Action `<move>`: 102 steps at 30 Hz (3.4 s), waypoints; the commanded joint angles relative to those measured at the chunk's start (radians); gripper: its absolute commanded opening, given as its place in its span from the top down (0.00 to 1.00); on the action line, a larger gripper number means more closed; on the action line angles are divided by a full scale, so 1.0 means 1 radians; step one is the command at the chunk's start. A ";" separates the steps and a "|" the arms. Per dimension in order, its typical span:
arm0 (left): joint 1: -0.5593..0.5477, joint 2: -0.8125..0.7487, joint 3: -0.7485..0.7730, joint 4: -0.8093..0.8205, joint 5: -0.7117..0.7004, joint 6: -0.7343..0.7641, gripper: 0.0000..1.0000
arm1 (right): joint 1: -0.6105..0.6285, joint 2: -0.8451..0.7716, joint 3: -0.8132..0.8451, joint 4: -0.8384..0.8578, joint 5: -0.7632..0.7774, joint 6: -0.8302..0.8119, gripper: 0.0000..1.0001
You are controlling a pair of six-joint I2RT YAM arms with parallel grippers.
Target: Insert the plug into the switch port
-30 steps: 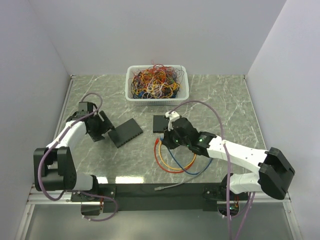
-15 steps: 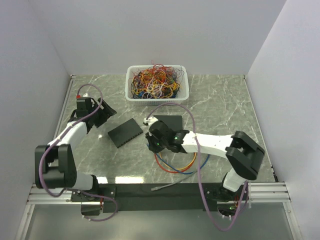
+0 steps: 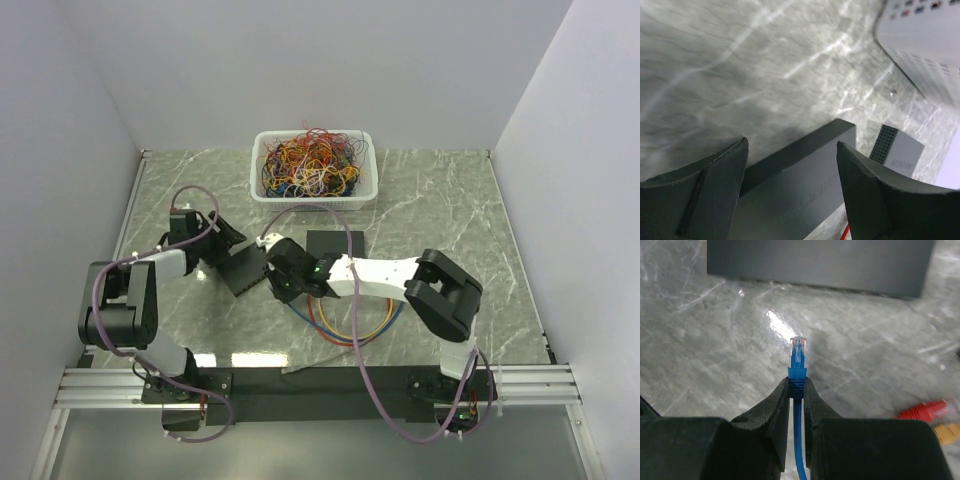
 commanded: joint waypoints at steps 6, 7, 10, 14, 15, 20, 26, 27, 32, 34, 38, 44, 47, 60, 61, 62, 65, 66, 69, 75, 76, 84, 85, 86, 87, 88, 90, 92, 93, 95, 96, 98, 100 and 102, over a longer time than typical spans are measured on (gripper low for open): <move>-0.106 -0.043 -0.066 0.034 -0.022 -0.062 0.23 | 0.024 0.084 0.072 0.010 -0.005 -0.017 1.00; -0.110 -0.046 -0.071 0.034 -0.027 -0.065 0.23 | 0.023 0.087 0.070 0.011 -0.005 -0.014 1.00; -0.116 -0.049 -0.088 0.048 -0.028 -0.074 0.23 | 0.030 0.093 0.075 0.005 -0.003 -0.017 1.00; -0.118 -0.034 -0.085 0.051 -0.029 -0.062 0.23 | 0.035 0.094 0.081 0.000 0.009 -0.022 1.00; -0.119 -0.032 -0.089 0.054 -0.027 -0.060 0.23 | 0.033 0.096 0.084 -0.006 0.012 -0.022 1.00; -0.119 -0.026 -0.114 0.069 -0.036 -0.054 0.24 | 0.035 0.104 0.102 -0.013 0.020 -0.023 1.00; -0.119 -0.034 -0.145 0.081 -0.050 -0.048 0.27 | 0.038 0.114 0.140 -0.024 0.018 -0.023 1.00; -0.121 -0.035 -0.148 0.080 -0.061 -0.047 0.28 | 0.038 0.119 0.145 -0.030 0.018 -0.025 1.00; -0.119 -0.044 -0.154 0.069 -0.073 -0.033 0.28 | 0.041 0.140 0.176 -0.044 0.018 -0.020 1.00; -0.119 -0.046 -0.162 0.069 -0.078 -0.031 0.28 | 0.044 0.144 0.182 -0.044 0.015 -0.017 1.00; -0.121 -0.043 -0.169 0.075 -0.075 -0.028 0.28 | 0.049 0.160 0.211 -0.056 0.017 -0.016 1.00; -0.119 -0.040 -0.172 0.078 -0.073 -0.022 0.29 | 0.058 0.174 0.239 -0.067 0.023 -0.011 1.00; -0.119 -0.032 -0.171 0.083 -0.065 -0.019 0.29 | 0.061 0.185 0.254 -0.073 0.029 -0.007 1.00; -0.119 -0.028 -0.172 0.088 -0.059 -0.014 0.29 | 0.063 0.183 0.291 -0.109 0.173 0.013 1.00; -0.119 -0.025 -0.172 0.088 -0.059 -0.013 0.29 | 0.063 0.180 0.292 -0.109 0.175 0.009 1.00; -0.119 -0.026 -0.172 0.088 -0.061 -0.013 0.30 | 0.063 0.179 0.292 -0.109 0.187 0.007 1.00; -0.119 -0.023 -0.172 0.088 -0.061 -0.014 0.30 | 0.066 0.173 0.295 -0.093 0.176 0.000 1.00; -0.119 -0.023 -0.172 0.088 -0.062 -0.014 0.30 | 0.066 0.173 0.295 -0.087 0.167 -0.002 1.00; -0.119 -0.021 -0.172 0.088 -0.062 -0.013 0.30 | 0.072 0.173 0.295 -0.073 0.159 -0.011 1.00; -0.119 -0.018 -0.171 0.088 -0.062 -0.013 0.30 | 0.096 0.170 0.300 -0.067 0.204 -0.011 1.00; -0.119 -0.020 -0.171 0.088 -0.064 -0.013 0.30 | 0.098 0.171 0.300 -0.064 0.213 -0.010 1.00; -0.121 -0.021 -0.171 0.086 -0.064 -0.013 0.30 | 0.122 0.185 0.338 -0.081 0.285 -0.023 1.00; -0.121 -0.020 -0.171 0.086 -0.064 -0.013 0.30 | 0.121 0.186 0.337 -0.079 0.290 -0.023 1.00; -0.119 -0.021 -0.171 0.088 -0.064 -0.013 0.30 | 0.121 0.188 0.335 -0.072 0.294 -0.023 1.00; -0.119 -0.020 -0.171 0.086 -0.062 -0.013 0.30 | 0.121 0.190 0.331 -0.069 0.299 -0.025 1.00; -0.121 -0.020 -0.171 0.086 -0.062 -0.013 0.30 | 0.121 0.194 0.326 -0.066 0.304 -0.025 1.00; -0.119 -0.020 -0.171 0.086 -0.062 -0.013 0.30 | 0.121 0.203 0.315 -0.050 0.314 -0.025 1.00; -0.119 -0.018 -0.169 0.086 -0.058 -0.013 0.30 | 0.121 0.211 0.305 -0.029 0.322 -0.027 1.00; -0.119 -0.014 -0.169 0.088 -0.058 -0.013 0.30 | 0.121 0.216 0.294 -0.021 0.327 -0.027 1.00; -0.119 -0.012 -0.169 0.088 -0.056 -0.014 0.30 | 0.121 0.214 0.282 0.006 0.334 -0.027 1.00; -0.121 -0.012 -0.169 0.088 -0.055 -0.014 0.30 | 0.121 0.214 0.268 0.016 0.336 -0.025 1.00; -0.119 -0.008 -0.168 0.089 -0.052 -0.016 0.30 | 0.122 0.213 0.254 0.045 0.337 -0.023 1.00; -0.119 -0.006 -0.168 0.089 -0.050 -0.019 0.30 | 0.122 0.206 0.234 0.063 0.342 -0.025 1.00; -0.119 -0.005 -0.169 0.091 -0.048 -0.020 0.30 | 0.122 0.202 0.217 0.091 0.346 -0.031 1.00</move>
